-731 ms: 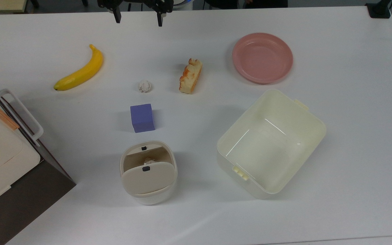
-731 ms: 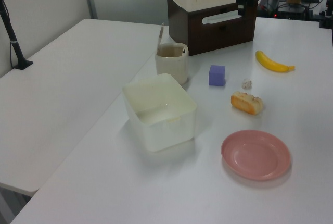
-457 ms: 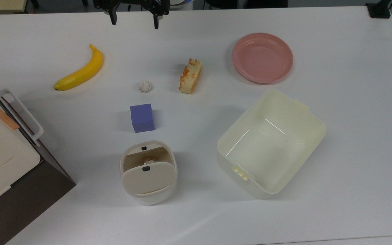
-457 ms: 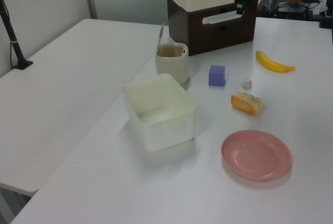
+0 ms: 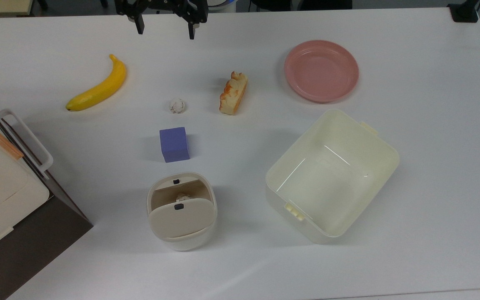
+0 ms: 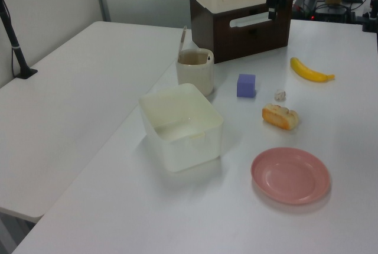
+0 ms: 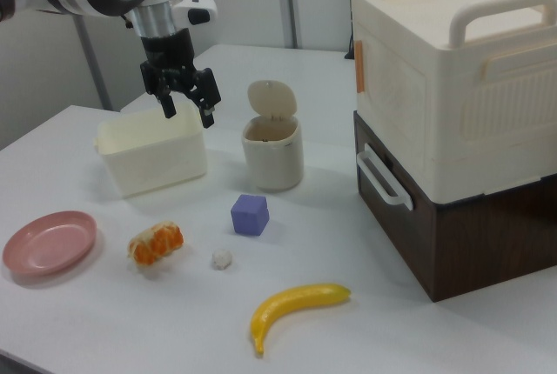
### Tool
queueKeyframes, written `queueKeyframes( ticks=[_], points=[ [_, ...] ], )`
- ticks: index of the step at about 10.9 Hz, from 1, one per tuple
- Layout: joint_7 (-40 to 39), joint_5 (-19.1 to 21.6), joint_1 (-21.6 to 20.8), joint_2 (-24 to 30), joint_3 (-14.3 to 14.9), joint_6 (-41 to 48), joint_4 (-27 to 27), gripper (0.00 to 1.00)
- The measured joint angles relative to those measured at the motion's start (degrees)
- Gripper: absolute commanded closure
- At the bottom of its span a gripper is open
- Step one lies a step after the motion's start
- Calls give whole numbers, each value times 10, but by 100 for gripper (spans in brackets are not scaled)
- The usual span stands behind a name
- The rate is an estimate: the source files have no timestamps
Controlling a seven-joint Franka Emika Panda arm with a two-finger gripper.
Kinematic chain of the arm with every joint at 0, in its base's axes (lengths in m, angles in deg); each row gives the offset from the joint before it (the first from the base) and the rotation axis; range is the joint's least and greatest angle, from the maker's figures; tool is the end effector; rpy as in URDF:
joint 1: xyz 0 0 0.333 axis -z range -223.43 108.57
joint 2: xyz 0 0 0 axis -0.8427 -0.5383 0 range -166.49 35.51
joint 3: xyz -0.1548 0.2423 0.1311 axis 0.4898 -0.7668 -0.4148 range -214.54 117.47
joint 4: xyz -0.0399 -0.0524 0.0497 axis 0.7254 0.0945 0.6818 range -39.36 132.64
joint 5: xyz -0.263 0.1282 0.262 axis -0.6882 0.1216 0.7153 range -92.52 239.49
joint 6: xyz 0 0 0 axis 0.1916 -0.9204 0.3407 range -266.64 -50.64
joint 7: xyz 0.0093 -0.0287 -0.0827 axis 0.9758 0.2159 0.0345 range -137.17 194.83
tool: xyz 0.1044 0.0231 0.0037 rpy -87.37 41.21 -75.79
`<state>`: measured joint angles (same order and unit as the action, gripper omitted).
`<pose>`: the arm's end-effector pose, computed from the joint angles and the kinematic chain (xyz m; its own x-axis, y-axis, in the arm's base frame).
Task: Grab it up and put it in the trash
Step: 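Move the open gripper toward the small white crumpled item, then lower the gripper onto the white item and close to grasp it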
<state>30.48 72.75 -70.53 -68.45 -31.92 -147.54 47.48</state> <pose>0.5777 -0.0326 0.5987 0.9954 -0.0877 0.0395 -0.0888 -0.9957 0.0264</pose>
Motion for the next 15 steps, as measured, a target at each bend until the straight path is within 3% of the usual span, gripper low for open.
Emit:
queueKeyframes(
  ticks=[2, 8, 15],
  points=[
    [0, 0, 0, 2, 0, -2, 12, 0],
    [22, -4, -33, 32, 0, -154, 142, 0],
    [23, -97, -44, -2, 1, -250, 285, 0]
  ],
)
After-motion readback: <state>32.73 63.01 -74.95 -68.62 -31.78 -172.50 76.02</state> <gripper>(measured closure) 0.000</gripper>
